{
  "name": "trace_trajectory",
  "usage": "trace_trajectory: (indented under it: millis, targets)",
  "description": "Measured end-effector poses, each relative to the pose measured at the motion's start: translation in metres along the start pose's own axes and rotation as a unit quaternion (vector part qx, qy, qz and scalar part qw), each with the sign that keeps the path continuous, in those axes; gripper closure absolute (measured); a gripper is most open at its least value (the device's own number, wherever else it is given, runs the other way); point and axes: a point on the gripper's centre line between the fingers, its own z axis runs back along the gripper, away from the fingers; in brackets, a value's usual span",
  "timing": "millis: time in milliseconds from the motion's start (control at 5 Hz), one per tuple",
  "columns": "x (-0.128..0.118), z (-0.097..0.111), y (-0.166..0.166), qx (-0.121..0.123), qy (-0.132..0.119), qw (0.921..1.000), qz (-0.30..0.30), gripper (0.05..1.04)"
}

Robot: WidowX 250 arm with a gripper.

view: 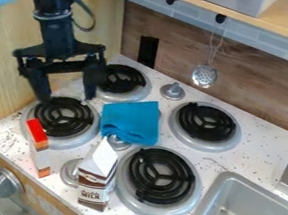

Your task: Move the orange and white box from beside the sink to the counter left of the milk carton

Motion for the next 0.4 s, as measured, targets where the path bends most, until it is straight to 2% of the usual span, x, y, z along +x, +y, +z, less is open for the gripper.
trace_trajectory:
  millis: [200,400]
  targets:
    - [-0.012,0.000,-0.023,0.008,-0.009,0.9961,-0.087,0.074]
    - [-0.023,0.022,-0.041,-0.010,-0.044,0.9906,-0.129,0.074]
